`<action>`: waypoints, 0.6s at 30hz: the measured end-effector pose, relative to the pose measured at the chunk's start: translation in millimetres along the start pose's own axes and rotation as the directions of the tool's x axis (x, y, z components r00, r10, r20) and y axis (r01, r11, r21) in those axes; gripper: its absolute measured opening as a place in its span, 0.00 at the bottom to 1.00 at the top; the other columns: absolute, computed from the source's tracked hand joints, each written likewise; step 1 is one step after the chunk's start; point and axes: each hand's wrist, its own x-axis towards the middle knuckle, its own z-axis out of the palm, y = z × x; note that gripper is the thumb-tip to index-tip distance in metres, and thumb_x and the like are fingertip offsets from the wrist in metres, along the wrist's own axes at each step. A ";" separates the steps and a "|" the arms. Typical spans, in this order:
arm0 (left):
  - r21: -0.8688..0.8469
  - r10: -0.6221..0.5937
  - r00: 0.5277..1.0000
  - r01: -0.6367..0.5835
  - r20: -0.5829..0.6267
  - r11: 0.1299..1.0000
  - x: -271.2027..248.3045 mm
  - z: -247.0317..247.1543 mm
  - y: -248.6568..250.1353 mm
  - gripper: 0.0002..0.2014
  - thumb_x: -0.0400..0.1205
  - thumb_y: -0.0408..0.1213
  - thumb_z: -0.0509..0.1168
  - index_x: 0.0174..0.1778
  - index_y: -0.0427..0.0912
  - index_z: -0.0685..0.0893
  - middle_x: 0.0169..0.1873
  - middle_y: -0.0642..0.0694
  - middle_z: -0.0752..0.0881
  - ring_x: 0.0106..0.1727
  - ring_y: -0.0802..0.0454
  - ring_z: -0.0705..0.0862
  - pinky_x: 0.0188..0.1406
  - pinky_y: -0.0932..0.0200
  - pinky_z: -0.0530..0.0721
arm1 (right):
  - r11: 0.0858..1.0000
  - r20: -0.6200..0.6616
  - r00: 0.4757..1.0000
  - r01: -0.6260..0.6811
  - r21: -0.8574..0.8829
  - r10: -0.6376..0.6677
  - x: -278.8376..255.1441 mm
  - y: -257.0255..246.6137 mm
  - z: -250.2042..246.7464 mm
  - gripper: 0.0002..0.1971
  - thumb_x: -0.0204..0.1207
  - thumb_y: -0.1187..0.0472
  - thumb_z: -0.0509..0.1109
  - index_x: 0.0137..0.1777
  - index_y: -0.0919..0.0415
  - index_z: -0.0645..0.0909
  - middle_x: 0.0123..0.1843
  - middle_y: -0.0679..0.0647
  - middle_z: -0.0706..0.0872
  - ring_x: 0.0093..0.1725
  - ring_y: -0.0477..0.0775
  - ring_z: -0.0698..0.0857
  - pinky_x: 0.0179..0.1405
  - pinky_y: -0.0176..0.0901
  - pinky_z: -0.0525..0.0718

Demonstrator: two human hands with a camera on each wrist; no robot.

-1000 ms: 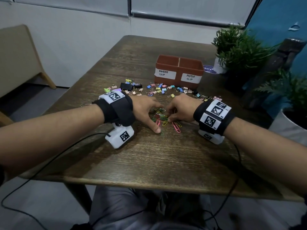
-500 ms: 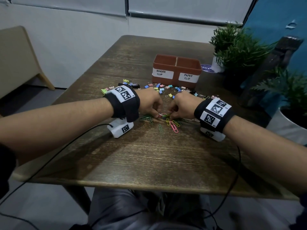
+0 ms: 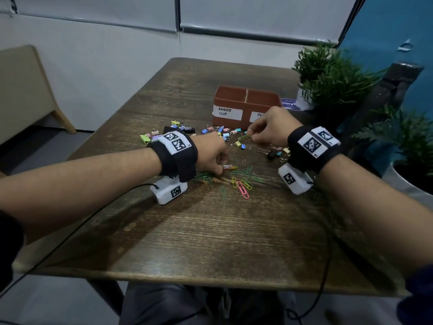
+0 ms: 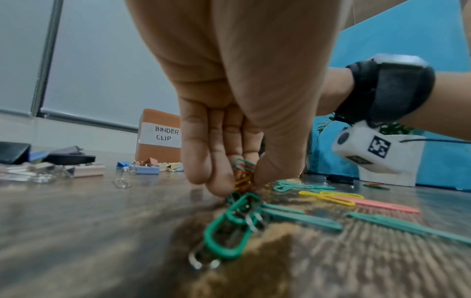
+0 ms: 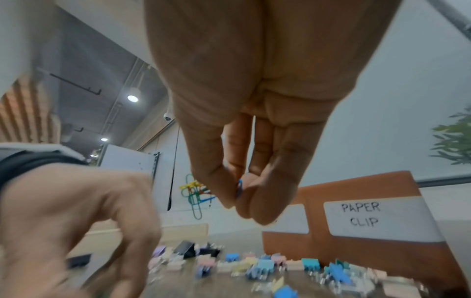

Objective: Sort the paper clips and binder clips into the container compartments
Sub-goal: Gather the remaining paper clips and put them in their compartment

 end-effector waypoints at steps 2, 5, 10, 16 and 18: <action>-0.020 -0.009 1.000 0.009 -0.005 1.000 1.6 -0.1 -2.0 0.03 0.75 0.38 0.74 0.42 0.44 0.88 0.28 0.60 0.82 0.30 0.66 0.80 0.30 0.70 0.77 | 1.000 -0.072 0.997 -0.026 0.001 0.026 16.0 1.9 -12.3 0.04 0.71 0.64 0.80 0.41 0.54 0.92 0.37 0.48 0.90 0.33 0.45 0.88 0.33 0.37 0.89; -0.072 -0.045 0.999 0.043 -0.024 0.996 6.4 -0.2 -8.1 0.04 0.73 0.38 0.75 0.39 0.44 0.88 0.28 0.58 0.84 0.32 0.60 0.84 0.36 0.64 0.85 | 0.996 -0.221 0.971 -0.089 0.017 0.090 51.0 13.2 -31.0 0.04 0.71 0.62 0.81 0.42 0.52 0.91 0.40 0.48 0.91 0.38 0.44 0.87 0.37 0.36 0.86; -0.157 -0.077 0.994 0.064 -0.080 0.986 7.7 -11.8 -14.8 0.01 0.72 0.36 0.75 0.37 0.43 0.90 0.25 0.61 0.84 0.28 0.66 0.82 0.31 0.76 0.75 | 0.970 -0.377 0.894 -0.228 0.083 0.242 105.2 42.9 -45.6 0.04 0.71 0.62 0.79 0.42 0.52 0.92 0.44 0.52 0.92 0.43 0.48 0.88 0.49 0.40 0.88; -0.404 -0.210 0.966 0.134 -0.149 0.905 30.7 -72.8 -24.4 0.03 0.76 0.38 0.76 0.42 0.42 0.90 0.32 0.49 0.91 0.30 0.56 0.90 0.32 0.64 0.88 | 0.947 -0.370 0.872 -0.307 0.097 0.321 127.2 70.8 -28.2 0.02 0.72 0.57 0.80 0.39 0.52 0.91 0.48 0.54 0.92 0.46 0.54 0.89 0.50 0.51 0.91; -0.433 -0.279 0.931 0.157 -0.234 0.887 53.9 -93.4 -26.9 0.04 0.76 0.38 0.76 0.42 0.42 0.91 0.33 0.50 0.92 0.33 0.56 0.90 0.34 0.63 0.89 | 0.946 -0.371 0.870 -0.305 0.112 0.325 126.5 73.3 -27.9 0.03 0.73 0.58 0.80 0.40 0.49 0.91 0.48 0.51 0.92 0.46 0.53 0.89 0.49 0.50 0.91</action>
